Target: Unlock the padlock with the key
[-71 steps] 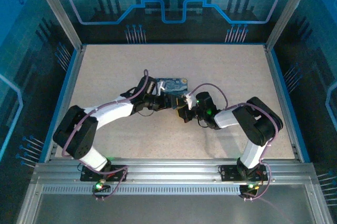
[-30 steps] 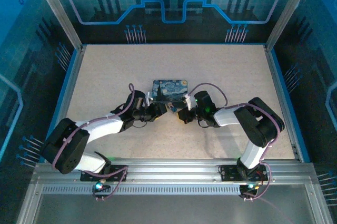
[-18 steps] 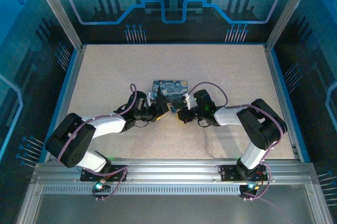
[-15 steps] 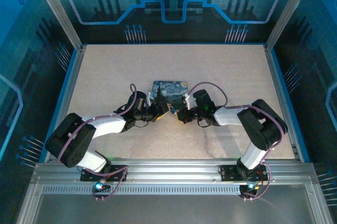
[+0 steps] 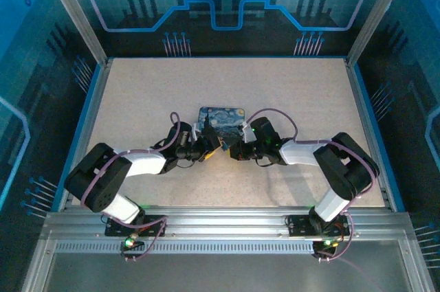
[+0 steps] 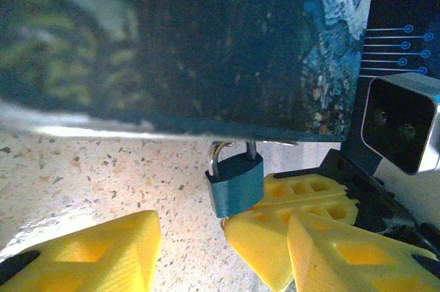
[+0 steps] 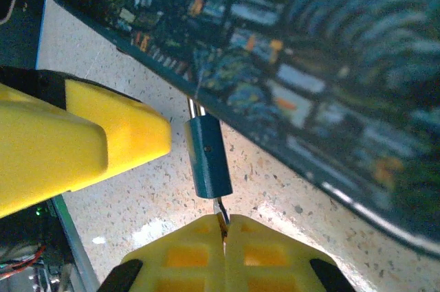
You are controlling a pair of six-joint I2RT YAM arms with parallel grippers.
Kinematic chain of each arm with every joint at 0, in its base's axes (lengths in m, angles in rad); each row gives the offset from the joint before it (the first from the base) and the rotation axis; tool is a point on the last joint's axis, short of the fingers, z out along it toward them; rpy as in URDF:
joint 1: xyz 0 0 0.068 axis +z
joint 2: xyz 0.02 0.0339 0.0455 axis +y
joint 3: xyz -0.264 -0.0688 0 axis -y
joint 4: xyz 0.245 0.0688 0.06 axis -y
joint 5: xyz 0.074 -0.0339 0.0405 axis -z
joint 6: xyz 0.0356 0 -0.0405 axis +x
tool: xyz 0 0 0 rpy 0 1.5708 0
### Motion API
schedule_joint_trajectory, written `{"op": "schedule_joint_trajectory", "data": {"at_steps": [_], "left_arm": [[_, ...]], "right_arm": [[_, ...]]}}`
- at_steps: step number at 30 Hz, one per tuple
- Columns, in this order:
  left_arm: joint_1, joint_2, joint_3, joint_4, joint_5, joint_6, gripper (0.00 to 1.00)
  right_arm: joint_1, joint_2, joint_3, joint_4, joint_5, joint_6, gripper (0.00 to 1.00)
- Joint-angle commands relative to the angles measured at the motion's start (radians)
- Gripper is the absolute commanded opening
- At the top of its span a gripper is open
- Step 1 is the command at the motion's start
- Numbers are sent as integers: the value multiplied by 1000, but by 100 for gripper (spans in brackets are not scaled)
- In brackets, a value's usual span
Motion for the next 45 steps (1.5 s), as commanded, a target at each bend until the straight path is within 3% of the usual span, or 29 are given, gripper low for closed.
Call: {"op": "schedule_joint_trajectory", "data": {"at_steps": [1, 21, 33, 45], "left_arm": [[-9, 20, -12, 62, 18, -25, 54], [-38, 133, -13, 237, 20, -112, 47], [-44, 145, -6, 242, 3, -125, 40], [-45, 148, -8, 247, -6, -136, 22]], "right_arm": [[13, -41, 34, -19, -20, 88, 0], [36, -41, 38, 4, -16, 232, 0], [36, -13, 2, 161, -38, 343, 0], [35, -29, -2, 142, -29, 352, 0]]}}
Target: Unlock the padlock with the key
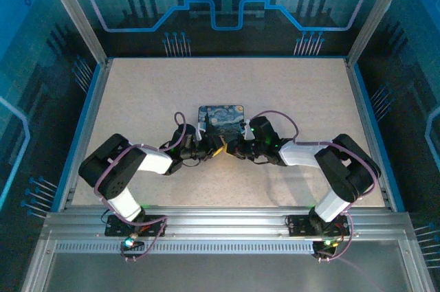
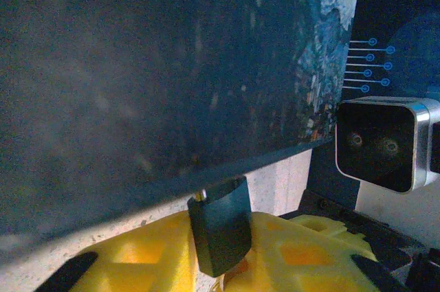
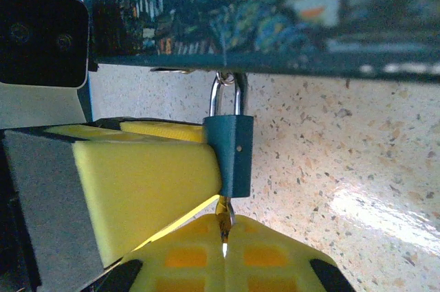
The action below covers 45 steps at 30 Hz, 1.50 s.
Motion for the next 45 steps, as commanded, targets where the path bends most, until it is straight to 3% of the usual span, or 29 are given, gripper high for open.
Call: {"op": "schedule_joint_trajectory", "data": {"at_steps": [1, 4, 8, 14, 25, 34, 39, 42, 45], "left_arm": [[-13, 14, -3, -5, 5, -25, 21], [-13, 10, -3, -5, 2, -25, 17], [-14, -5, -2, -25, -6, -17, 12], [-16, -36, 2, -68, -21, -2, 11], [-20, -65, 12, -97, -33, -1, 11], [-33, -77, 13, -106, -56, -32, 10], [-50, -106, 10, -151, -109, -62, 10], [-57, -126, 10, -176, -130, -90, 10], [-64, -145, 14, -205, -150, -131, 8]], "right_arm": [[13, -15, -1, 65, -30, -3, 0], [12, -16, -4, 69, -30, -11, 5], [12, -40, -20, 62, -15, -33, 21], [-10, -109, -40, -5, -10, -96, 35], [-41, -372, 25, -395, 146, -424, 51], [-51, -633, -2, -356, 205, -608, 69], [-57, -810, -112, -227, 286, -657, 99], [-55, -902, -180, -153, 305, -716, 100], [-40, -958, -191, -188, 335, -821, 100]]}}
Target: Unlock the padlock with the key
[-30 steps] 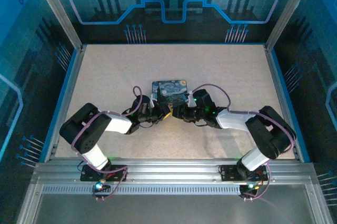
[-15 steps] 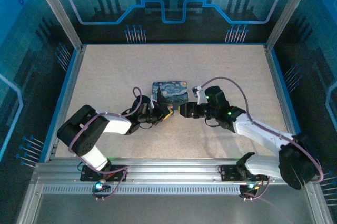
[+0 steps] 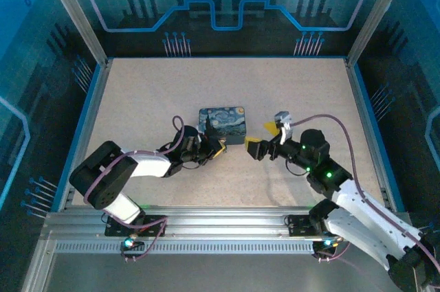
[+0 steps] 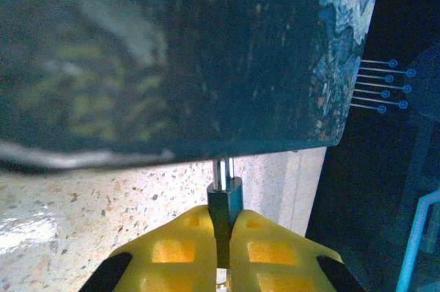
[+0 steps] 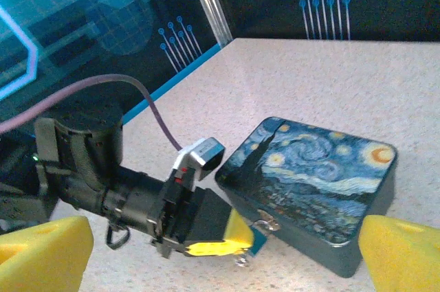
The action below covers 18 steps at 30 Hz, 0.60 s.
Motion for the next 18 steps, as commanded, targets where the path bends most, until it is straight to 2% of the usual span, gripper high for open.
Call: {"op": "schedule_joint_trajectory", "data": {"at_steps": [1, 8, 11, 18], "left_arm": [[-14, -45, 17, -56, -43, -68, 7], [-24, -78, 51, -155, -60, -129, 1], [-26, -100, 44, -171, -83, -138, 2], [-27, -132, 41, -195, -99, -165, 2]], "right_arm": [[24, -55, -10, 11, 93, -155, 100], [159, -106, -36, -15, 294, -430, 96], [226, -69, -11, -73, 393, -533, 92], [385, 94, 14, -79, 580, -792, 89]]}}
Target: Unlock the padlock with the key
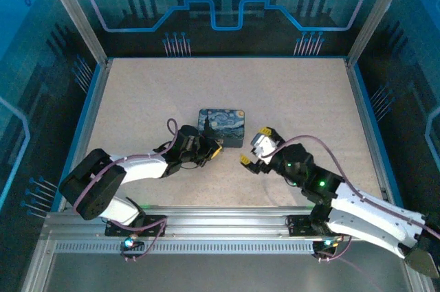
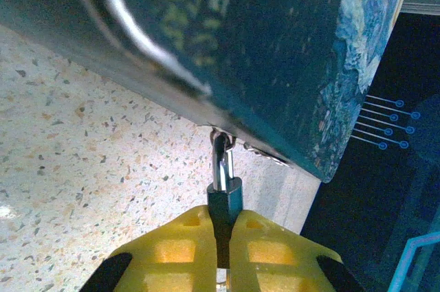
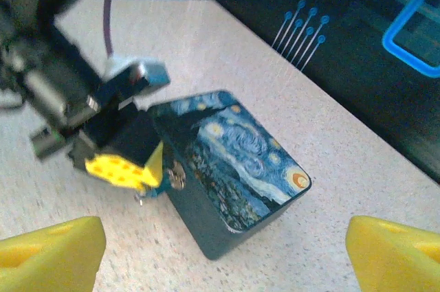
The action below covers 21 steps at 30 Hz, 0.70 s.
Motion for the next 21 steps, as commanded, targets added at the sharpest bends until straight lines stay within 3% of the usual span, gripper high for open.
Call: {"op": "schedule_joint_trajectory", "data": {"at_steps": [1, 5, 15, 21], "left_arm": [[-8, -34, 20, -7, -20, -35, 1], [-8, -42, 26, -3, -21, -52, 0], [-8, -67, 24, -9, -29, -66, 0], [-8, -67, 21, 1, -26, -72, 0]], "right_arm": [[62, 75, 42, -5, 147, -189, 88], [89, 201, 68, 31, 147, -219, 78], [118, 546, 151, 160, 101, -248, 67], [118, 657, 191, 189, 76, -254, 60]]}}
